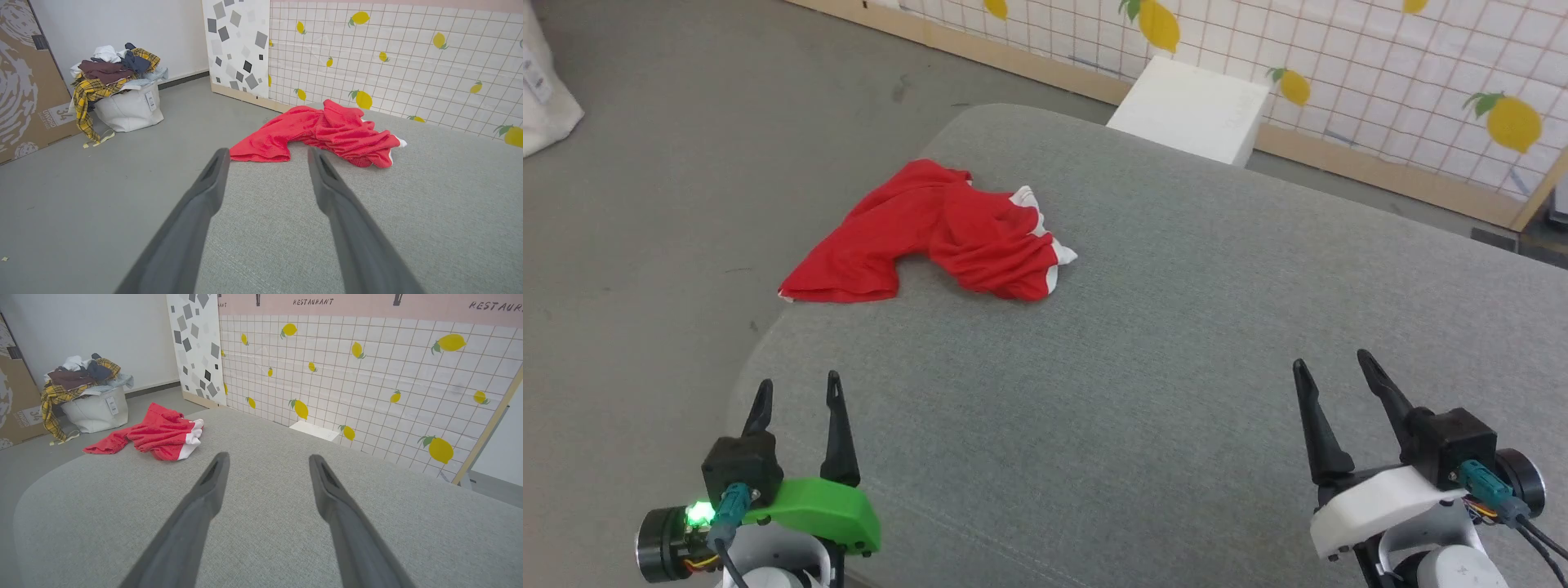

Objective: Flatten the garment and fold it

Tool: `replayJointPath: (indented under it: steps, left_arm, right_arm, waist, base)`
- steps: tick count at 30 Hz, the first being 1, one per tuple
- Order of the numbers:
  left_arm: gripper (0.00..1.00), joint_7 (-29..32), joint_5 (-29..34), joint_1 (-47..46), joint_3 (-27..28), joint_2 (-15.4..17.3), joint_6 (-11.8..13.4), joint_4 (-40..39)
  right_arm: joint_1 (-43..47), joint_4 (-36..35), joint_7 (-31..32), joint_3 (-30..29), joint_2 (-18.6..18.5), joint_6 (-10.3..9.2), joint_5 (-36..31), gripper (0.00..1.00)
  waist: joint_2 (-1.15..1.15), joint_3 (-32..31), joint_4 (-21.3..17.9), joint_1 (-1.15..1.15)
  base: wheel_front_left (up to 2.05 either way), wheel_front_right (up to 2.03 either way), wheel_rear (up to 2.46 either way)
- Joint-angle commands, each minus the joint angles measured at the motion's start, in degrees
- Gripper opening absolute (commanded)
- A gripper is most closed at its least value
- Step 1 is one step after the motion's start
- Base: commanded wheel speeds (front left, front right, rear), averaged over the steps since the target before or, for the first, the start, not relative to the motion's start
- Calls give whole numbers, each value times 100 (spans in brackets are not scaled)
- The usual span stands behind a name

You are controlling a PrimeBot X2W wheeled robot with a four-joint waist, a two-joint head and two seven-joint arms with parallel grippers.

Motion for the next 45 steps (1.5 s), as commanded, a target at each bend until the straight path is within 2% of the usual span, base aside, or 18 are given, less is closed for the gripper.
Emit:
replayJointPath:
  steps: [1,23,39,45]
  left_arm:
    - [100,-60,-68,-13,-27,57,56,31]
    - [100,-293,-305,-4,-175,194,347,208]
    - [100,-427,-520,-3,-255,324,580,272]
    - [100,-498,-650,-38,-230,407,638,242]
  right_arm:
    - [-103,35,-56,9,6,-6,35,100]
    - [-156,119,-195,76,9,-7,25,100]
    - [-202,256,-357,87,11,-9,139,100]
    - [-263,266,-385,128,11,-9,148,100]
  waist:
    - [0,14,91,0]
    - [0,7,727,0]
    - [0,-37,1042,0]
    - [0,96,1006,0]
  base:
    - [0,0,0]
    - [0,0,0]
    - [0,0,0]
    - [0,0,0]
